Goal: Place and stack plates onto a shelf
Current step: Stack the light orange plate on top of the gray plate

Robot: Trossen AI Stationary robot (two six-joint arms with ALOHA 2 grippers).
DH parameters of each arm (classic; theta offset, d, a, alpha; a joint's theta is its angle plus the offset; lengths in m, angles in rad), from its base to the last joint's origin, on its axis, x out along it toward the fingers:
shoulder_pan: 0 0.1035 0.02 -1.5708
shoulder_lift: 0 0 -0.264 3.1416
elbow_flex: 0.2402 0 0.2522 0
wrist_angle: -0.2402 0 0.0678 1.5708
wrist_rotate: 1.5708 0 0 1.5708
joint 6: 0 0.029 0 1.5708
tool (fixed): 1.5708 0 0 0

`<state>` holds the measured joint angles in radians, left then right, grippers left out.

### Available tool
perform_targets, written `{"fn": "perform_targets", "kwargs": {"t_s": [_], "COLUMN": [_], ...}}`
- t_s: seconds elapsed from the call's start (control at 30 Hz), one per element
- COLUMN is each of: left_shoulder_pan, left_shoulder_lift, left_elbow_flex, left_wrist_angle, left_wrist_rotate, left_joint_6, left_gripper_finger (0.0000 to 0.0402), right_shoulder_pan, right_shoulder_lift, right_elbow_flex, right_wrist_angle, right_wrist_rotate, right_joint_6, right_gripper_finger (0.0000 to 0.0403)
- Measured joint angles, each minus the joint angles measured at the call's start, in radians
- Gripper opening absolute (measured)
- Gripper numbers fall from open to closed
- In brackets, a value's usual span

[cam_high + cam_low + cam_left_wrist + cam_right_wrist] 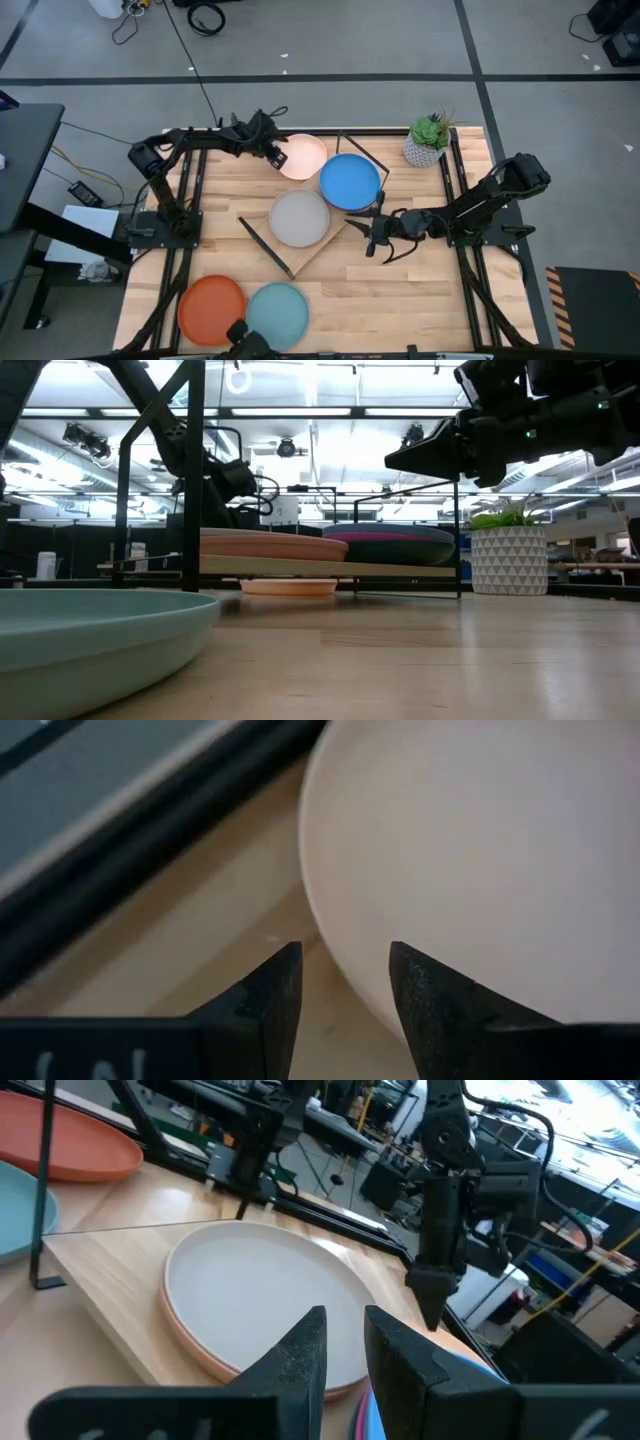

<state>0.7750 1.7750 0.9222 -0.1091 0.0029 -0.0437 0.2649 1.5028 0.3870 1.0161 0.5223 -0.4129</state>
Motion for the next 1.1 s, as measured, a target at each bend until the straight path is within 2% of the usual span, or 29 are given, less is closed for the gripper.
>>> {"fn": "perform_targets", "kwargs": {"t_s": [0.2, 0.27, 0.4, 0.57, 0.8, 1.1], "left_shoulder_pan": [-0.028, -0.041, -0.040, 0.005, 0.050, 0.071], "left_shoulder_lift": [0.024, 0.024, 0.024, 0.019, -0.041, -0.224], "left_elbow_flex": [0.000, 0.000, 0.000, 0.003, 0.004, 0.139], "left_wrist_angle": [-0.036, -0.047, -0.056, -0.072, -0.146, -0.402], "left_wrist_rotate": [-0.016, -0.069, -0.182, -0.182, -0.129, -0.111], "left_joint_6": [0.024, 0.031, 0.056, 0.059, 0.078, 0.174], "left_gripper_finger": [0.0157, 0.0144, 0.0090, 0.0017, 0.0016, 0.0015], "right_shoulder_pan": [0.000, 0.001, 0.001, 0.009, 0.024, 0.024], "right_shoulder_lift": [0.000, 0.000, 0.000, 0.000, 0.000, 0.000], "right_elbow_flex": [0.000, 0.000, 0.000, 0.000, 0.000, 0.000], "right_wrist_angle": [-0.006, -0.007, -0.008, -0.008, -0.008, -0.003], "right_wrist_rotate": [-0.028, -0.048, -0.077, -0.080, -0.080, -0.075], "right_joint_6": [0.001, 0.002, 0.019, 0.025, 0.026, 0.029], "right_gripper_finger": [0.0077, 0.0077, 0.0077, 0.0077, 0.0077, 0.0077]}}
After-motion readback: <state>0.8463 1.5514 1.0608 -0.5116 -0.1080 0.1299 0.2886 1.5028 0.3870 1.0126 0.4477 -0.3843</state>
